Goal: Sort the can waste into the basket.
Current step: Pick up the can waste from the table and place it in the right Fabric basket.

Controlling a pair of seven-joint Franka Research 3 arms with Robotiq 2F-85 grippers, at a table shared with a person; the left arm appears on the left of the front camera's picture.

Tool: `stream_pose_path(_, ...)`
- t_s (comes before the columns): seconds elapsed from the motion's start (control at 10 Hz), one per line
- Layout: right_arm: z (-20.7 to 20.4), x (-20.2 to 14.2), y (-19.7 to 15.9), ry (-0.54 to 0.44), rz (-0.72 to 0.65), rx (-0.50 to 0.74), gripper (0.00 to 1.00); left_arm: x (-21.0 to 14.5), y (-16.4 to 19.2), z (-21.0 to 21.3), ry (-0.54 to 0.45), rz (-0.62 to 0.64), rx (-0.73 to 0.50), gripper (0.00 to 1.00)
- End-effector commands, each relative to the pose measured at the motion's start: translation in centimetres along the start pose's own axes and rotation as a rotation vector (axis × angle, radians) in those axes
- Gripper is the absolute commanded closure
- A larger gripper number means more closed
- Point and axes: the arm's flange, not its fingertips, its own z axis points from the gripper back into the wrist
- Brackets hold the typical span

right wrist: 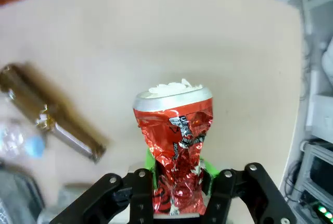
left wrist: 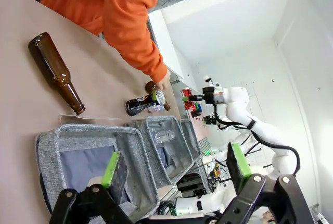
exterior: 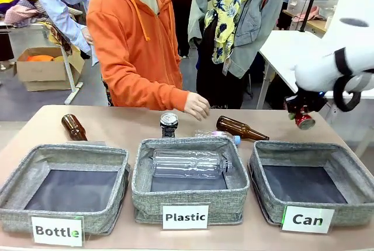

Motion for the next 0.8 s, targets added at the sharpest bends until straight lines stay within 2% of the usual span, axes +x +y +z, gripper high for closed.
stream_pose_path(0.0, 6.5, -4.7, 0.8, 0.147, 0.232, 0.078, 1.0, 0.0, 0.0, 0.1, 0.002, -0.023, -0.012, 0.0)
stream_pose_path(0.2, 10.2, -9.8, 1.4, 0.157, 0.537, 0.075, 1.0, 0.0, 0.0, 0.1, 0.002, -0.023, -0.012, 0.0)
stream_pose_path(0.4, 11.7, -14.4, 2.1, 0.18, 0.877, 0.23, 1.0, 0.0, 0.0, 0.1, 0.002, -0.023, -0.012, 0.0)
stream_pose_path(0.6, 11.1, -16.4, 2.1, 0.176, 1.058, 0.345, 1.0, 0.0, 0.0, 0.1, 0.002, -0.023, -0.012, 0.0)
stream_pose_path(0.7, 10.8, -17.0, 2.2, 0.166, 1.086, 0.368, 1.0, 0.0, 0.0, 0.1, 0.002, -0.023, -0.012, 0.0)
